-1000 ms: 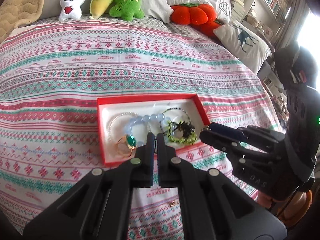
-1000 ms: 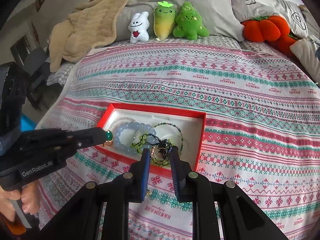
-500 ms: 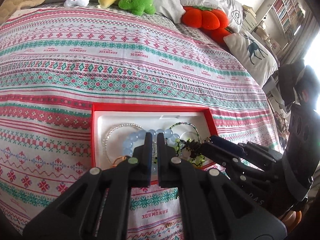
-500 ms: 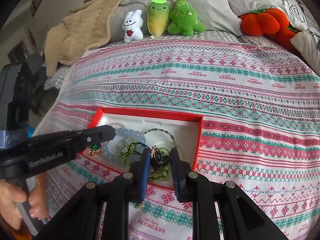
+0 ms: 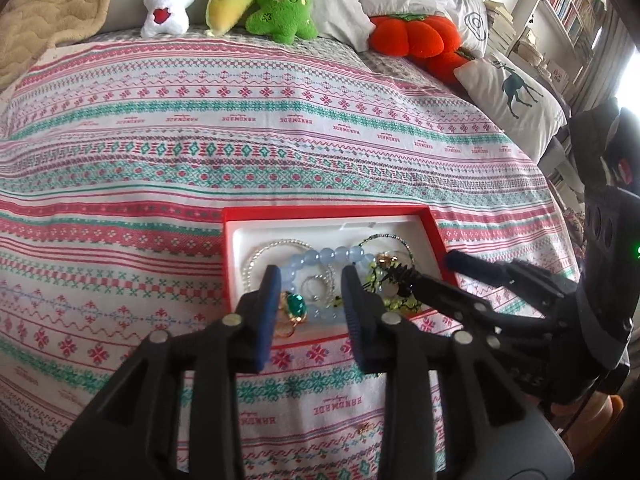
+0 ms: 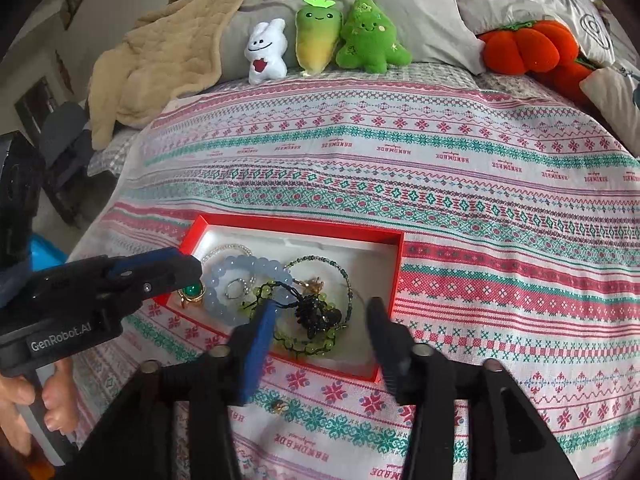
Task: Organize jewelry
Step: 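Open the right tool, then the left tool, releasing the earrings into the box, then move both open tools toward the two small gold stud earrings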
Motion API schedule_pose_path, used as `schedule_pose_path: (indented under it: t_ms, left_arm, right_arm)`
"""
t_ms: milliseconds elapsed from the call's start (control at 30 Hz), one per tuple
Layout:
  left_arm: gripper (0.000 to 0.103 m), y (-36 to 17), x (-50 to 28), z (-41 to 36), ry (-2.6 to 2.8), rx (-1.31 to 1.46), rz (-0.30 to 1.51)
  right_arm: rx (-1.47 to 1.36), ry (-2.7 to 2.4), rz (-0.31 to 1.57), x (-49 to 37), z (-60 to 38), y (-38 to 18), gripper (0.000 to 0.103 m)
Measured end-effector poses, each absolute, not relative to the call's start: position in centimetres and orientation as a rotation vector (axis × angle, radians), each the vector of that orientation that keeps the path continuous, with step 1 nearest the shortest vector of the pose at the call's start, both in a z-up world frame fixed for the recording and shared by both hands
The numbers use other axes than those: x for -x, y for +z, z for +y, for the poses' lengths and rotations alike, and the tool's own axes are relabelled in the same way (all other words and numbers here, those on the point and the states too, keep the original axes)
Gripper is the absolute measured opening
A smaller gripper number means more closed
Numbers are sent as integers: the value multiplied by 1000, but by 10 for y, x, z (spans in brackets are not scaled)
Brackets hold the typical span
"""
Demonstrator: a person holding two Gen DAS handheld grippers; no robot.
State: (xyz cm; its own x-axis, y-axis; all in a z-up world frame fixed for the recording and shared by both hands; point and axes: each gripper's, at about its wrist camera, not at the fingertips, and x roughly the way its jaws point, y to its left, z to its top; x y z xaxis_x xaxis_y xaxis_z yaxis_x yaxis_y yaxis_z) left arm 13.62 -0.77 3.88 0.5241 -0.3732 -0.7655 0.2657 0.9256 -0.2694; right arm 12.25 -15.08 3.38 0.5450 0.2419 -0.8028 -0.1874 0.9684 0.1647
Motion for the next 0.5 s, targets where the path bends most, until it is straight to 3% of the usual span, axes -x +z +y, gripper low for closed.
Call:
schedule_pose_path:
  t_ms: [233,500]
  left_arm:
    - [62,44,-118,3,-353,78,941]
    - [73,32,-91,6,-358,15,1003]
  right_arm:
    - [-42,278,932,-99,-149,49,64]
    - [-48,275,979,-70,-154,49,70]
